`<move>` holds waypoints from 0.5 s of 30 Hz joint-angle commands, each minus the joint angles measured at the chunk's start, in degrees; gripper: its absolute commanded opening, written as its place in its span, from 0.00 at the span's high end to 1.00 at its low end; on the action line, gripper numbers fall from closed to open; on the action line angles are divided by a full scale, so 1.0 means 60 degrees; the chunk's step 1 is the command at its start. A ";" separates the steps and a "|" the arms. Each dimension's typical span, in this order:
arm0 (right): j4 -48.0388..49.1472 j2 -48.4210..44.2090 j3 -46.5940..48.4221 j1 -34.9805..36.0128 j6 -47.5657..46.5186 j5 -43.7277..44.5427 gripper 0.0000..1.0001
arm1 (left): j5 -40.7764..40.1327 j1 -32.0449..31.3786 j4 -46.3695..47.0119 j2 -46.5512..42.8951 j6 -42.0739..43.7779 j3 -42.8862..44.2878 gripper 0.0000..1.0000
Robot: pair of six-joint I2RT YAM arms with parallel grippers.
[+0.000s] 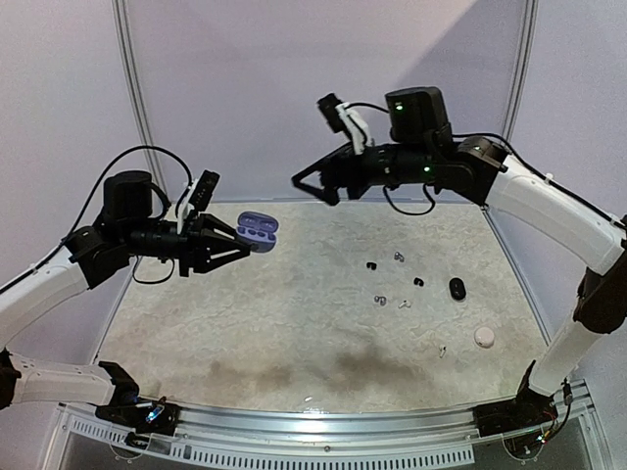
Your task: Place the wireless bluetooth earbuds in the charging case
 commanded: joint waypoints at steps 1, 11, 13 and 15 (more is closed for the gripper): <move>-0.0832 -0.0771 -0.1013 -0.1245 0.2513 0.1898 0.11 | -0.0317 0.0279 0.0869 -0.0212 -0.0797 -0.0326 1.00; -0.2642 0.0376 -0.1890 -0.3362 0.3973 0.3344 0.32 | -0.0382 0.0389 0.1120 -0.0352 -0.0702 -0.0642 1.00; -0.3031 0.0939 -0.1640 -0.3657 0.3631 0.3603 0.40 | -0.0417 0.0391 0.1138 -0.0382 -0.0681 -0.0694 1.00; -0.3499 0.1757 -0.1201 -0.3885 0.3302 0.3690 0.49 | -0.0409 0.0413 0.1082 -0.0404 -0.0592 -0.0679 1.00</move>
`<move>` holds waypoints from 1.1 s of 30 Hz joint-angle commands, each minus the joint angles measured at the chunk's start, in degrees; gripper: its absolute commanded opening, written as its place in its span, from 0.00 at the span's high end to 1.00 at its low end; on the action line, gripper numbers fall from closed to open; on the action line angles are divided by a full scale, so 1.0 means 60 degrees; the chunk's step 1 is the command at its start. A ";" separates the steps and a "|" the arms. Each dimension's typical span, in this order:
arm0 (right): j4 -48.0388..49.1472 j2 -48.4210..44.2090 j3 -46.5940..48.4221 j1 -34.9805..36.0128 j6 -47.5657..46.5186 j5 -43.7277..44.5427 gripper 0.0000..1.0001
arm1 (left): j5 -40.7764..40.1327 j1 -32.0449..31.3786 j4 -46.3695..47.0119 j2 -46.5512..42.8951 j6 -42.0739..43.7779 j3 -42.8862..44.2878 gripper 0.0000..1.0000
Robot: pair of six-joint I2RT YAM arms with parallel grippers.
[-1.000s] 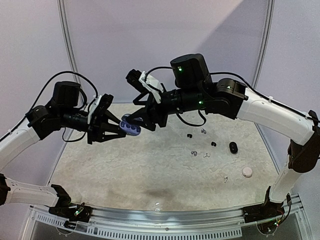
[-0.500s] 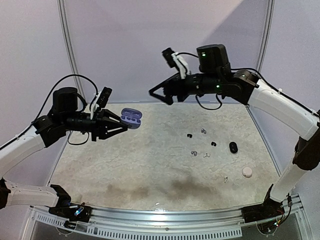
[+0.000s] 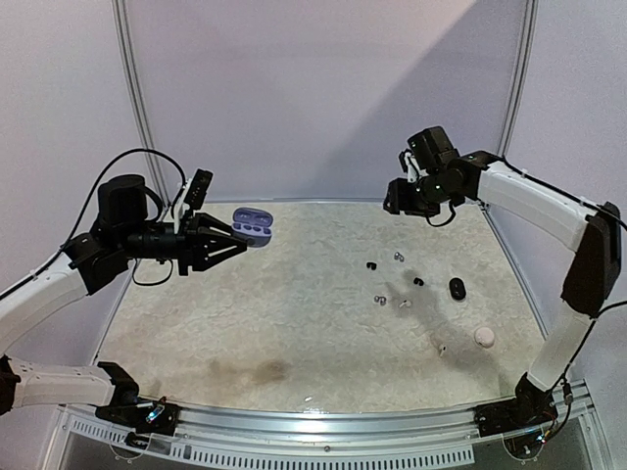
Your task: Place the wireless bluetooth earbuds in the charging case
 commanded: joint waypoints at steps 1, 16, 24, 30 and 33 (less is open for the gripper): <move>-0.1587 0.1653 0.0889 -0.0566 -0.0387 0.0663 0.53 | -0.0082 0.0150 0.0128 -0.0111 0.0072 -0.0125 1.00; -0.1782 0.5282 0.2708 -0.1548 -0.0642 0.0266 0.71 | -0.0125 0.0403 -0.0150 0.0223 0.0397 0.0041 1.00; -0.1539 0.5666 0.2738 -0.1819 -0.0509 -0.0110 0.77 | -0.0143 0.0473 -0.0067 0.0409 0.0461 0.0056 1.00; -0.1564 0.5909 0.2668 -0.1832 -0.0545 -0.0562 0.78 | -0.0128 0.0495 0.0032 0.0475 0.0459 0.0071 1.00; -0.1481 0.5963 0.2573 -0.1819 -0.0498 -0.0960 0.80 | -0.0122 0.0495 0.0026 0.0476 0.0473 0.0056 1.00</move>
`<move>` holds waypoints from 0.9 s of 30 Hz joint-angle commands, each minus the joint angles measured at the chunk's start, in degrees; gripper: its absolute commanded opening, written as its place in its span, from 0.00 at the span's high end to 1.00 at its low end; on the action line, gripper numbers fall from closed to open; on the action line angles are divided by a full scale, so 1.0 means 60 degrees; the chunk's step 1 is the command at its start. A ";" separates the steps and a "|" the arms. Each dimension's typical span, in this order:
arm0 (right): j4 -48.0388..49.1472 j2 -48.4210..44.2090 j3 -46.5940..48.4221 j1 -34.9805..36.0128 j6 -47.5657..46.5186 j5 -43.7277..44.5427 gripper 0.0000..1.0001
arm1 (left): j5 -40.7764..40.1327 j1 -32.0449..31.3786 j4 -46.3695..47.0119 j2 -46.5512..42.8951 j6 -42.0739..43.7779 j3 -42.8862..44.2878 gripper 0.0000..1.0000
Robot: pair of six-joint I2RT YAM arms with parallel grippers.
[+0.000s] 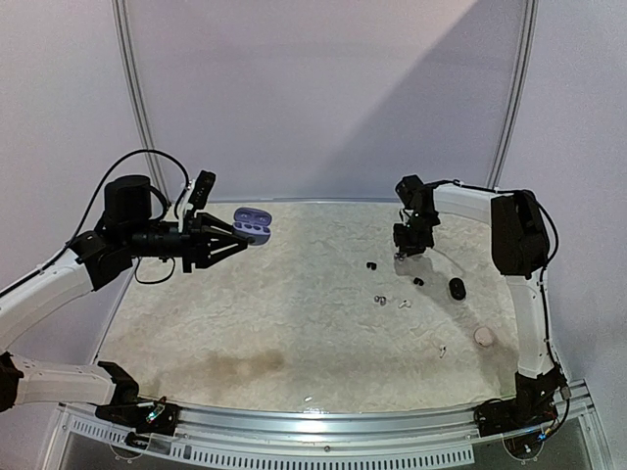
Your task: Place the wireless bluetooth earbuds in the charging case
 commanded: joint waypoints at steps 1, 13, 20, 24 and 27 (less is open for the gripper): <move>0.0148 0.0257 -0.0057 -0.0012 0.0061 -0.0646 0.81 | 0.0010 0.0120 0.0067 0.0091 0.0149 0.0089 1.00; 0.0925 -0.0476 -0.1509 0.0009 0.0318 -0.1259 0.84 | 0.0002 0.0120 0.0058 0.0050 0.0317 0.0060 1.00; 0.0886 -0.0503 -0.1459 0.0077 0.0390 -0.1373 0.92 | 0.0000 0.0131 0.0024 0.0015 0.0378 0.0089 1.00; 0.0820 -0.0661 -0.1475 0.0183 0.0355 -0.1259 0.95 | -0.0028 0.0120 0.0004 -0.0019 0.0445 0.0082 1.00; 0.0809 -0.0816 -0.1535 0.0214 0.0335 -0.1187 0.95 | -0.0104 0.0132 0.0036 -0.0023 0.0446 0.0059 1.00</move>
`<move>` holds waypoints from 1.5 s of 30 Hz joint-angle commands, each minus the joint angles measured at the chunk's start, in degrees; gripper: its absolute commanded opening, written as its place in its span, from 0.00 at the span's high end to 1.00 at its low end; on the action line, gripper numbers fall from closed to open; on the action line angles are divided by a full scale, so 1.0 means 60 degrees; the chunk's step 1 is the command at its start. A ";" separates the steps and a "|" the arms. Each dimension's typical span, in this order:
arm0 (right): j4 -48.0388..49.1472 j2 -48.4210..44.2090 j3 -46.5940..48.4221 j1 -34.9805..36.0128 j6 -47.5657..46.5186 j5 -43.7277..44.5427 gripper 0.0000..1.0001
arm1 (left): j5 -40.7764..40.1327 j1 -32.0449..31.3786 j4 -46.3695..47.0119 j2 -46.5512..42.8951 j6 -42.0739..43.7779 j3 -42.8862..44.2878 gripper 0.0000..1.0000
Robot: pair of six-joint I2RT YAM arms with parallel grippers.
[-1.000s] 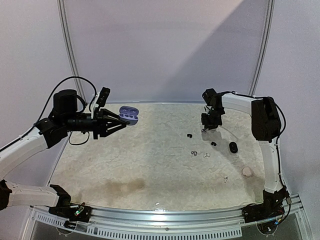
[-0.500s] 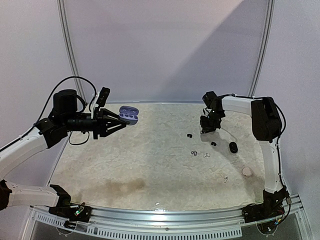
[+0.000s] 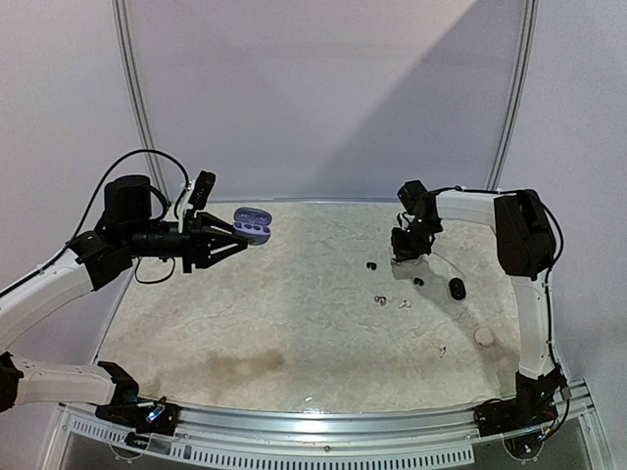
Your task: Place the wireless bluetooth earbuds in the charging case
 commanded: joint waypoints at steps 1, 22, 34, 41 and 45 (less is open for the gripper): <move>-0.0334 -0.0315 -0.0275 0.0149 0.0012 -0.0014 0.95 | -0.0095 0.0129 0.0056 -0.0030 0.0147 0.0052 1.00; -0.0773 0.0167 -0.0390 0.0562 0.0153 0.0191 0.84 | 0.0256 0.0120 0.0908 -0.0535 0.2254 -0.0452 1.00; -0.0244 -0.0349 -0.0650 0.0629 0.0151 0.0209 0.95 | 0.0102 0.0116 0.0895 -0.0616 0.2682 -0.0442 1.00; 0.0105 -0.0916 -0.0871 0.0651 0.0200 0.0421 0.96 | 0.0010 0.0116 0.0805 -0.0609 0.2726 -0.0438 1.00; 0.0343 -0.1150 -0.0972 0.0727 0.0108 0.0543 0.96 | -0.0084 0.0113 0.0831 -0.0594 0.2727 -0.0436 1.00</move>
